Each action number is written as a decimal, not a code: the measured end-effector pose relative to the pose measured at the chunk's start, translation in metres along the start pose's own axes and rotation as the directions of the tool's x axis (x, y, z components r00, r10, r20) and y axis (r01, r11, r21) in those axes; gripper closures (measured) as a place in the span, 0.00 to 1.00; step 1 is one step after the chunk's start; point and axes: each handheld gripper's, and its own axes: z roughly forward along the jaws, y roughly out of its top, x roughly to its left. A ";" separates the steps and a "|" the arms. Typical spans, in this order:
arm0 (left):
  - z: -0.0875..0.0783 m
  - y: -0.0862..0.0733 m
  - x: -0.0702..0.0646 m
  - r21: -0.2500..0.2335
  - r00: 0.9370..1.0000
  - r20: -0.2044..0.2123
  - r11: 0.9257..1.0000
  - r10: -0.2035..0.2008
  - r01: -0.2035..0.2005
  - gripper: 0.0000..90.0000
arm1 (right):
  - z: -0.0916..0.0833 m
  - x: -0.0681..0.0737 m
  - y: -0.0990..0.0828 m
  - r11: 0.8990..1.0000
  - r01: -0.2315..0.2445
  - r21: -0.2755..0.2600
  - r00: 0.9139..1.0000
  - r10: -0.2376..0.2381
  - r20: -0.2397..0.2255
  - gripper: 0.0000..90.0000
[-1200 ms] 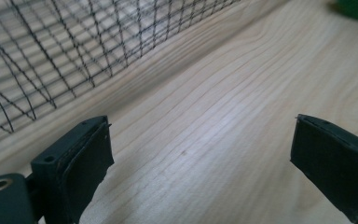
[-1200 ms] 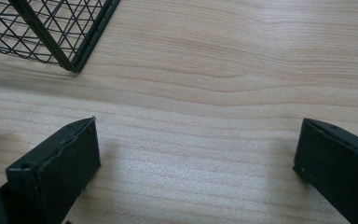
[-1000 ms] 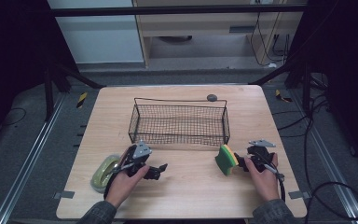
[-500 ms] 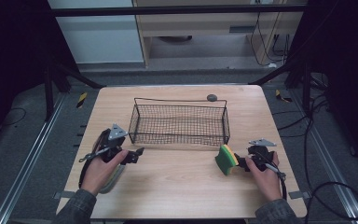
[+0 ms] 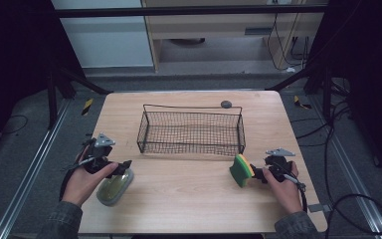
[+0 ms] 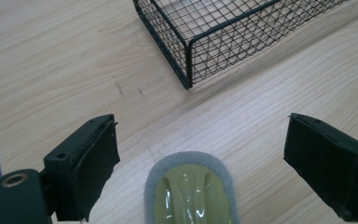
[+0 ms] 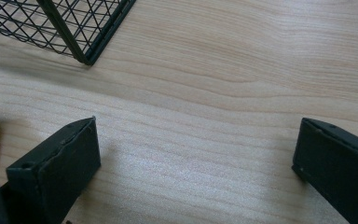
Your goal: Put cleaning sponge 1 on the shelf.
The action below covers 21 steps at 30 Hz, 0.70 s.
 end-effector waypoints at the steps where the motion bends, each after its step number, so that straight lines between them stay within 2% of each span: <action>1: 0.000 0.000 0.000 0.000 1.000 0.000 1.000 0.000 0.000 0.10 | 0.000 0.000 0.000 1.000 0.000 0.000 1.000 0.000 0.000 0.01; 3: -0.005 0.000 -0.002 0.019 0.999 -0.040 1.000 0.016 -0.015 0.09 | 0.000 0.001 0.000 1.000 -0.009 0.004 1.000 0.009 0.000 0.01; 4: -0.008 -0.001 -0.006 0.020 0.998 -0.062 0.999 0.031 -0.030 0.08 | 0.001 0.000 0.001 1.000 0.001 0.005 1.000 -0.001 0.000 0.01; 7: -0.010 0.000 -0.007 0.028 0.997 -0.070 0.999 0.023 -0.021 0.08 | 0.001 0.000 0.001 1.000 0.004 0.003 1.000 -0.004 -0.001 0.01; 9: -0.010 0.002 -0.008 0.050 0.998 -0.057 0.999 0.021 -0.018 0.06 | 0.001 0.000 0.001 1.000 0.002 0.005 1.000 -0.002 0.000 0.01; 13: -0.016 0.001 -0.008 0.071 0.996 -0.081 0.997 0.030 -0.024 0.08 | 0.001 0.001 0.001 1.000 -0.002 0.004 1.000 0.002 0.003 0.01; 15: -0.021 -0.002 -0.007 0.076 0.997 -0.076 0.997 0.008 -0.002 0.09 | 0.000 0.002 0.000 1.000 -0.010 0.003 1.000 0.010 0.004 0.01; 16: -0.025 -0.006 -0.007 0.114 0.994 -0.102 0.993 0.026 -0.014 0.10 | -0.002 0.003 -0.002 1.000 -0.010 0.003 1.000 0.010 0.004 0.01; 19: -0.031 -0.009 -0.008 0.121 0.992 -0.118 0.992 0.047 -0.032 0.10 | -0.003 0.004 -0.003 1.000 -0.012 0.002 1.000 0.012 0.008 0.01; 21: -0.037 -0.011 -0.010 0.126 0.993 -0.108 0.992 0.043 -0.029 0.12 | -0.002 0.002 -0.002 1.000 -0.002 0.004 1.000 0.002 0.000 0.00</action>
